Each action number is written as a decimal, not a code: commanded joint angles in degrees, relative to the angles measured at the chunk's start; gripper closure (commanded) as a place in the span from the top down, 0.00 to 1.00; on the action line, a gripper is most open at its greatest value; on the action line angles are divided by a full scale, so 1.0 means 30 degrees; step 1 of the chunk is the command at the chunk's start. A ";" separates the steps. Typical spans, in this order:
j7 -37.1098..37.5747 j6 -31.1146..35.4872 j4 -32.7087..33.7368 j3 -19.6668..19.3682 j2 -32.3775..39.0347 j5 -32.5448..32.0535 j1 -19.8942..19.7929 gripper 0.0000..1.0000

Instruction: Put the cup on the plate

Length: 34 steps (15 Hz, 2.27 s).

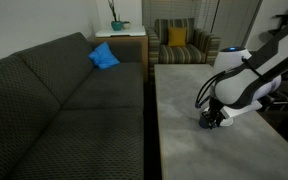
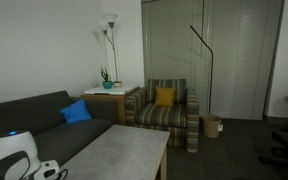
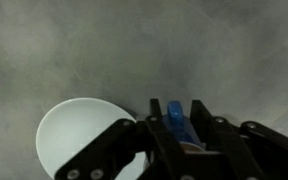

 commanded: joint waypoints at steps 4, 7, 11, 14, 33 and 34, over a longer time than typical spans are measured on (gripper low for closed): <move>-0.0488 -0.0015 0.0011 0.0335 0.0000 -0.0014 -0.0321 0.18; -0.0513 -0.0026 0.0041 0.0347 0.0000 -0.0013 -0.0338 0.12; -0.0538 -0.0051 0.0068 0.0359 -0.0005 -0.0013 -0.0347 0.06; -0.0588 -0.0065 0.0078 0.0378 -0.0005 -0.0028 -0.0351 0.03; -0.3396 -0.0071 0.1324 0.1410 -0.0016 -0.0032 -0.1357 0.03; -0.3254 -0.0099 0.1433 0.1299 -0.0017 -0.0012 -0.1385 0.03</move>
